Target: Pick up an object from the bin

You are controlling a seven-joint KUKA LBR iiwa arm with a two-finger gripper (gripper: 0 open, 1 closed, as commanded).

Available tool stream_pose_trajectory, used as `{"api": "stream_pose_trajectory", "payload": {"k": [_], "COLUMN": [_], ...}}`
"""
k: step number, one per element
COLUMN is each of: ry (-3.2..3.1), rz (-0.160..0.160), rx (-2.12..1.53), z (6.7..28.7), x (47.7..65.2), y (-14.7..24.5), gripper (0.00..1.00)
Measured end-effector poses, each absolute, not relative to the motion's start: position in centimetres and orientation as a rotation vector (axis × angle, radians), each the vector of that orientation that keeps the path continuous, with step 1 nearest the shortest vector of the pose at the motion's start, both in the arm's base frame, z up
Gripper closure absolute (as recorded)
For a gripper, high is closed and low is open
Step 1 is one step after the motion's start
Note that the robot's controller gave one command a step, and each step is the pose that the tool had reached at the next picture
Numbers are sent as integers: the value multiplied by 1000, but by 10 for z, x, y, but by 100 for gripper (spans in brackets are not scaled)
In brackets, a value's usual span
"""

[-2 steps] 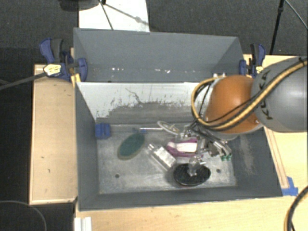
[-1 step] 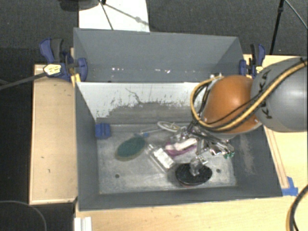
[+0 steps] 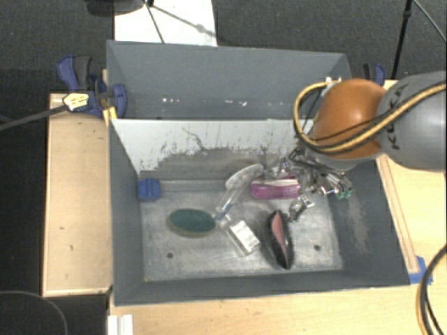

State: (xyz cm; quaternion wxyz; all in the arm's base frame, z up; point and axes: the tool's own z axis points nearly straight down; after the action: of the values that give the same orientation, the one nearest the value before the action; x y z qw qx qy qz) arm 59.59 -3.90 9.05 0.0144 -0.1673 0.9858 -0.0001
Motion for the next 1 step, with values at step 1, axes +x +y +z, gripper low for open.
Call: {"api": "stream_pose_trajectory", "payload": {"k": [1], "ry": [3020], "rz": [-10], "rx": [-760], "z": [80], "x": [592], "y": [25], "gripper": [0]}}
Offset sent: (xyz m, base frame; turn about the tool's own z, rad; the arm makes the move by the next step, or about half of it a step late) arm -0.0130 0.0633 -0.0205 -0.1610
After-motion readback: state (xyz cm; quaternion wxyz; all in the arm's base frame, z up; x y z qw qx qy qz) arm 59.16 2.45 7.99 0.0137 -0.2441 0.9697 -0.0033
